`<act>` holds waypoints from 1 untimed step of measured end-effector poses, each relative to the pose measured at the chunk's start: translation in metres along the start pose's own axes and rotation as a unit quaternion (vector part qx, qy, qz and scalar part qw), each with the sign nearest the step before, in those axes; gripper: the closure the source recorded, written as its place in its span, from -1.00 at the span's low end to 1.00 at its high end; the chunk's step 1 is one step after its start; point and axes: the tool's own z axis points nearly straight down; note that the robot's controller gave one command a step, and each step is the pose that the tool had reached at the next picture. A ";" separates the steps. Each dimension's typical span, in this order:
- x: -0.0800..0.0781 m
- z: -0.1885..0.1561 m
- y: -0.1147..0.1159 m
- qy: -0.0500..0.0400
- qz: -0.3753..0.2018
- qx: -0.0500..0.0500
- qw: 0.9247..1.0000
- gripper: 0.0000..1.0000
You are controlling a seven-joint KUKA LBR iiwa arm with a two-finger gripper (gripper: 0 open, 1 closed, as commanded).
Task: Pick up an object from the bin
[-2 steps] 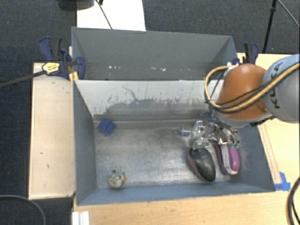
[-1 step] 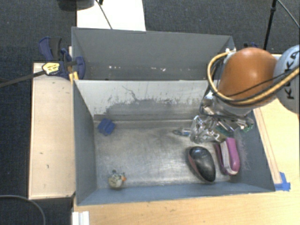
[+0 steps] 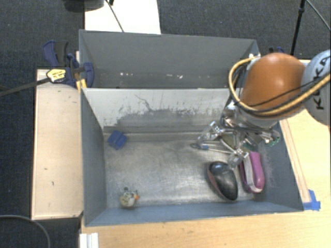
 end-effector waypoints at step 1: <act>0.068 0.074 -0.019 0.003 0.135 -0.001 0.991 -1.00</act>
Offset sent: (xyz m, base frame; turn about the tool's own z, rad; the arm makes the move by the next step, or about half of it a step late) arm -0.0400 -0.0553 -0.0728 0.2673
